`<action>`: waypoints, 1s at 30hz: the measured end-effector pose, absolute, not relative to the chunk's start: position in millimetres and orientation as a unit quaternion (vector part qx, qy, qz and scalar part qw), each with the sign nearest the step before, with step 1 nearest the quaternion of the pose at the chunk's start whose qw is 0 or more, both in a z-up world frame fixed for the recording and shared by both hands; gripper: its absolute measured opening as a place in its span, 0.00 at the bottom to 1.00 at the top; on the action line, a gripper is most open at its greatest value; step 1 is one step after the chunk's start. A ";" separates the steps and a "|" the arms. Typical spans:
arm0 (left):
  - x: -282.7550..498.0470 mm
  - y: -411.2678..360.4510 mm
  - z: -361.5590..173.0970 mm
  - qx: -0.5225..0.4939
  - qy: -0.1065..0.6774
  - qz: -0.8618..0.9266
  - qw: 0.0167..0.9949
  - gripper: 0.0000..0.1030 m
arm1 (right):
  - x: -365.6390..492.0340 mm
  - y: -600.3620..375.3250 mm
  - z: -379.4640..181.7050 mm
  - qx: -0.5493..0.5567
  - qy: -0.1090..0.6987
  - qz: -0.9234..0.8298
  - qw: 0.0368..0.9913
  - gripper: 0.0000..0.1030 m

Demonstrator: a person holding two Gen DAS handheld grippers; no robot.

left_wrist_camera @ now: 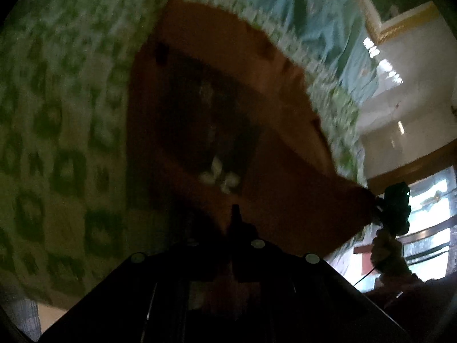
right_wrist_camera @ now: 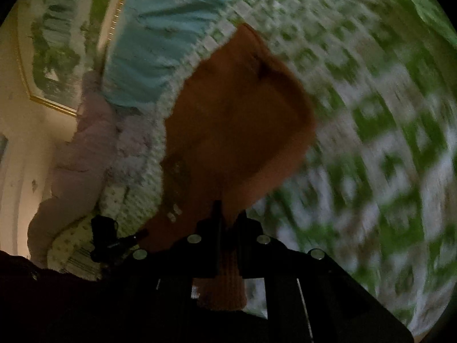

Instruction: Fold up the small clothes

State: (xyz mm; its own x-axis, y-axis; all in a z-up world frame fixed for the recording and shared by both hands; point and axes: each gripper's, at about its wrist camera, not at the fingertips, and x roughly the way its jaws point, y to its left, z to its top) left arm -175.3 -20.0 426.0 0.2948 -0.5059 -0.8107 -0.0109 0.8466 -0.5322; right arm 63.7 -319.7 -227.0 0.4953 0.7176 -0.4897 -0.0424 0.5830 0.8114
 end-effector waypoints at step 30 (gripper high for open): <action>252.3 168.5 -63.1 -0.235 0.467 -0.063 0.850 0.04 | 361.6 -309.2 -207.5 0.377 0.378 0.244 0.810 0.09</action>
State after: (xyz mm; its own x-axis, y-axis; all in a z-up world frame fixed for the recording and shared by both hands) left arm 252.3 168.5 -63.1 0.5551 -0.3266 -0.7650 -0.1131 0.8815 -0.4584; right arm 361.6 -309.2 -207.5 0.5957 0.6792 -0.4288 -0.1098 0.5977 0.7942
